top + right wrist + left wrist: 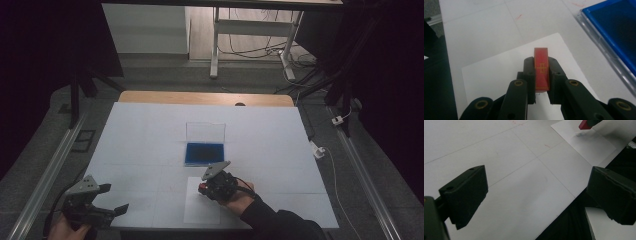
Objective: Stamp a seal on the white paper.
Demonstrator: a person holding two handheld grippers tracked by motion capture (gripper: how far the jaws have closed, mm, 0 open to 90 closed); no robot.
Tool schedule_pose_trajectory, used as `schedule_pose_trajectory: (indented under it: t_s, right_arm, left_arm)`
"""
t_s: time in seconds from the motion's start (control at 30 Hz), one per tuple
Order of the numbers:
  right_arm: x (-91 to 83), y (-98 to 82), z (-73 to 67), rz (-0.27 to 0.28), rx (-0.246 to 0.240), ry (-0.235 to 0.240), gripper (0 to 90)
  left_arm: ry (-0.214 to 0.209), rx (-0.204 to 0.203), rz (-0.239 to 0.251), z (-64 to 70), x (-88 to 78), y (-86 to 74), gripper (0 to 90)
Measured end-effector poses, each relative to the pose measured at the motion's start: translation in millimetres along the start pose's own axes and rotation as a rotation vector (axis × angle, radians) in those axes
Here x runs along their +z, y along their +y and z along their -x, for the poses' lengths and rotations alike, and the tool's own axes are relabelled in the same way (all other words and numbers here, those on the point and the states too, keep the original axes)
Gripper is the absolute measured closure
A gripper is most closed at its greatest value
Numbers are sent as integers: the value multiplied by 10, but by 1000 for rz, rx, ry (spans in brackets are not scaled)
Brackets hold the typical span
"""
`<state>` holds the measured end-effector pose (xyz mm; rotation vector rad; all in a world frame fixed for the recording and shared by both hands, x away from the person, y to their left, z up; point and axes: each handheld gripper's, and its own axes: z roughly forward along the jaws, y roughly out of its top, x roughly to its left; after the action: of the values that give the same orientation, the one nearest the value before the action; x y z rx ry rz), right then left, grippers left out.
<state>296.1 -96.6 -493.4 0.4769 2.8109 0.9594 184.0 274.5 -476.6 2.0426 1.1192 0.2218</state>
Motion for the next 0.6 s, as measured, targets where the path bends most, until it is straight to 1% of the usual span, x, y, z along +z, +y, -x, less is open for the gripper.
schedule_pose_trajectory:
  t_s: [0.03, 0.2, 0.23, 0.4, 0.5, 0.6]
  right_arm:
    - [-26, 5, 13, 15, 8, 6, 793]
    - [-66, 24, 22, 31, 20, 20, 793]
    - [-85, 38, 18, 33, 30, 23, 793]
    - [-134, 61, 42, 52, 37, 19, 793]
    - [-185, 70, 84, 72, 45, 12, 793]
    - [-205, 67, 98, 76, 47, 6, 793]
  left_arm:
    - [1, 0, 0, 1, 0, 0, 39]
    - [-1, -1, 1, -1, -1, 0, 39]
    - [-1, -1, 2, -1, -2, -1, 39]
    - [-2, -2, 3, -3, -5, -2, 39]
    - [-3, -2, 3, -4, -5, -2, 39]
    - [-2, -2, 3, -3, -5, -1, 39]
